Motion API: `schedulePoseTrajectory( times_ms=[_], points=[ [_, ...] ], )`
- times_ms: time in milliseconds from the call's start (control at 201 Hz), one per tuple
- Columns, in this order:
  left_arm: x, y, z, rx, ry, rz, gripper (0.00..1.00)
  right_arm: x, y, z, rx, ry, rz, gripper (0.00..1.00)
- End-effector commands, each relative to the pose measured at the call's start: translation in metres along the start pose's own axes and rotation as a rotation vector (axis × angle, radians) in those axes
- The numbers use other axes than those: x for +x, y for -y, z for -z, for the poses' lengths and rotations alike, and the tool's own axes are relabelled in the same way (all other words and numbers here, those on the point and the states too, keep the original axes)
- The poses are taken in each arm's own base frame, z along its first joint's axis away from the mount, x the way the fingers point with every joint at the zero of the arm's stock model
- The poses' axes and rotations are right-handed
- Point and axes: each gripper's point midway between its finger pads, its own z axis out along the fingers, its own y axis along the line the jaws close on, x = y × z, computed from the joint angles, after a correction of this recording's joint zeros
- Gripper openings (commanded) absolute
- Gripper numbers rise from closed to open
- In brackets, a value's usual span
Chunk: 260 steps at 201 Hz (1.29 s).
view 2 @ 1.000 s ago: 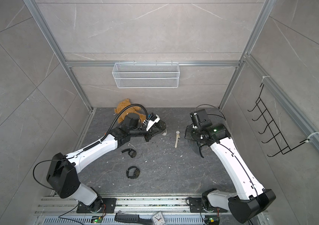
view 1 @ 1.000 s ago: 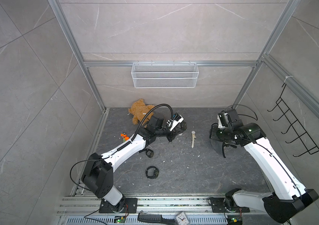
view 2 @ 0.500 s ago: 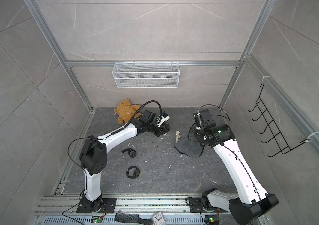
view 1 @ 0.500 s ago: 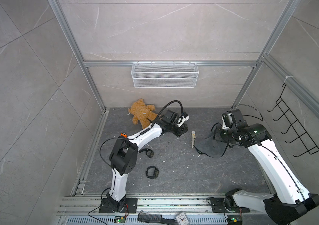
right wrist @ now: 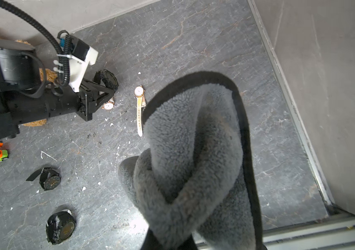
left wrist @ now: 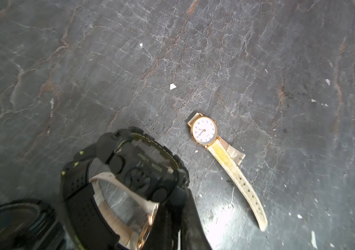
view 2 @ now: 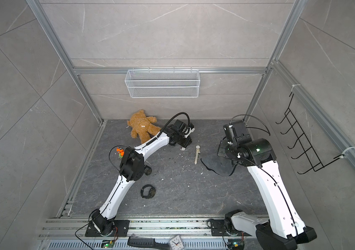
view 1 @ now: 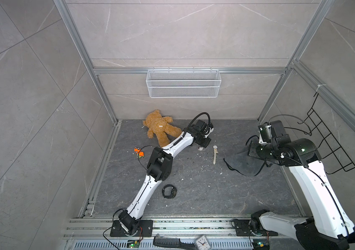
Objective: Wipe the watch dial
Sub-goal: Place the watch at the center of the board.
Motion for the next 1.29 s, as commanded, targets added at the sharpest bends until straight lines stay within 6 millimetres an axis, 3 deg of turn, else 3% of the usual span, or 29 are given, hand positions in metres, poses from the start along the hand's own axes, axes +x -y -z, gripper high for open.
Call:
schedulePoseTrajectory(
  times_ms=[0,184,418,732,916,966,996,1175,1289],
  points=[
    [-0.012,0.033,0.001,0.029,0.02,-0.062,0.0,0.005,0.017,0.014,0.047,0.01,-0.005,0.0],
    [-0.005,0.048,-0.011,0.05,0.004,-0.074,0.0,0.008,0.025,0.021,0.068,0.013,-0.007,0.0],
    [0.006,0.036,-0.02,-0.006,-0.025,-0.056,0.0,0.009,0.028,0.024,0.075,0.012,-0.004,0.0],
    [-0.009,0.043,0.01,-0.004,0.059,-0.058,0.0,0.012,0.025,0.019,0.065,-0.005,0.009,0.0],
    [0.01,0.05,0.025,0.024,0.026,-0.049,0.0,0.013,0.024,0.018,0.058,-0.004,0.012,0.0],
    [0.021,0.051,0.021,0.041,0.001,-0.04,0.0,0.013,0.023,0.017,0.057,-0.008,0.012,0.0],
    [0.013,0.057,0.036,0.056,0.024,-0.037,0.0,0.013,0.022,0.016,0.052,-0.01,0.012,0.0],
    [0.021,0.065,0.038,0.107,-0.009,0.011,0.0,0.015,0.014,0.01,0.019,-0.027,0.013,0.0],
    [0.02,0.067,0.043,0.11,-0.006,0.026,0.11,0.014,0.009,0.01,-0.005,-0.032,0.015,0.0]
  ],
)
